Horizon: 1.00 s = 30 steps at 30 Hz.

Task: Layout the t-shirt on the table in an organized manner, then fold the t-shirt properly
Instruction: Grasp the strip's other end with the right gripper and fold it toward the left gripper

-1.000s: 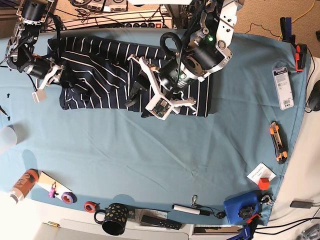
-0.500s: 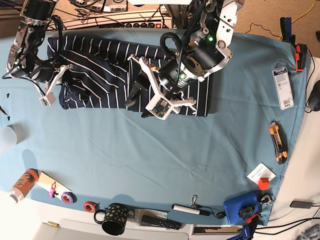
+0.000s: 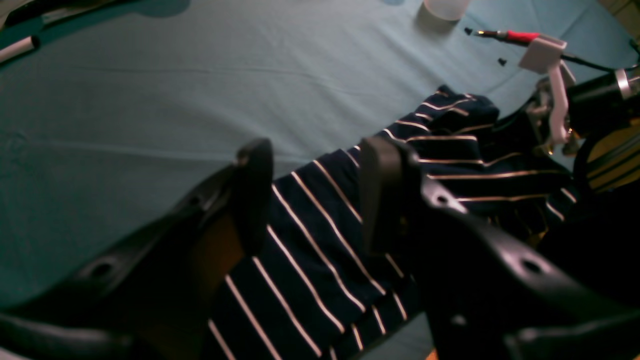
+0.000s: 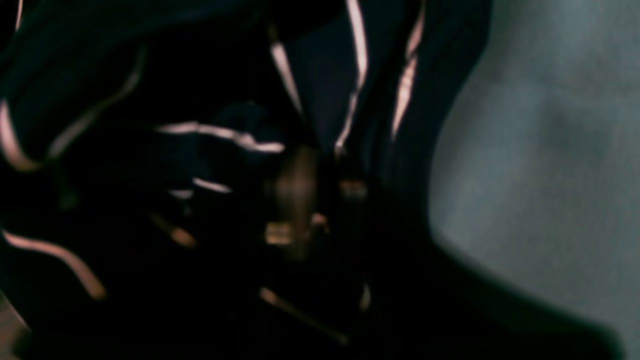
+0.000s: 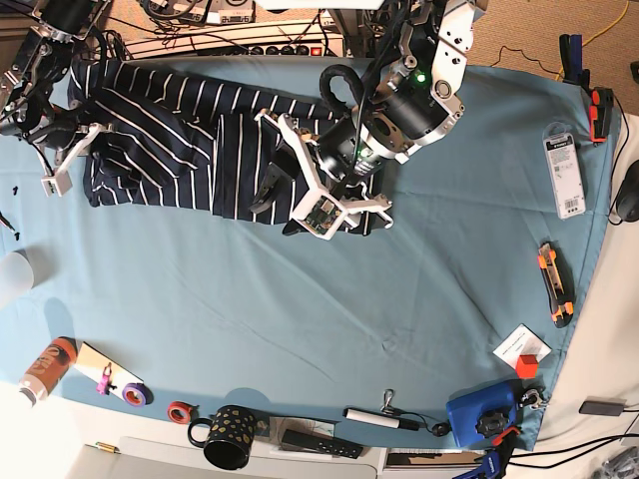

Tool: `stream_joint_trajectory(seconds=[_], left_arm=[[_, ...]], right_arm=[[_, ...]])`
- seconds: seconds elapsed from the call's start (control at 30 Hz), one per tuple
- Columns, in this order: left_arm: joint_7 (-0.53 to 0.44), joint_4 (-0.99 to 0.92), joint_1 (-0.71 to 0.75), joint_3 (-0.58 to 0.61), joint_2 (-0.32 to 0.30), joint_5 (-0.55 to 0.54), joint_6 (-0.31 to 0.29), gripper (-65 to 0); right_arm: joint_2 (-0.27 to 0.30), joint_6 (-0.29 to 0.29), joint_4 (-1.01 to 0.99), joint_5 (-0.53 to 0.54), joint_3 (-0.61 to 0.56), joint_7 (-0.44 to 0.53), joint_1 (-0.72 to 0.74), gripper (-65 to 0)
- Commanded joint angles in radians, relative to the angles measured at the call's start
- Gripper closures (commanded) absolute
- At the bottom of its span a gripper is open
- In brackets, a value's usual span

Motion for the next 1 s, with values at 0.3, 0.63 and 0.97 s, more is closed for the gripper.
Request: stream_joint_trajectory(seconds=[0.3, 0.63, 0.97], left_arm=[[-0.026, 0.017, 0.001, 0.003, 0.008, -0.007, -0.004, -28.3], [-0.033, 0.017, 0.011, 0.003, 0.009, -0.007, -0.004, -28.3], [-0.033, 0.017, 0.011, 0.003, 0.009, -0.007, -0.004, -28.3]], right_arm=[[0.095, 0.0, 0.008, 0.199, 0.083, -0.022, 0.002, -27.0], [0.111, 0.0, -0.114, 0.203, 0.209, -0.003, 0.003, -27.0], [0.111, 0.0, -0.243, 0.384, 0.097, -0.032, 0.003, -27.0]])
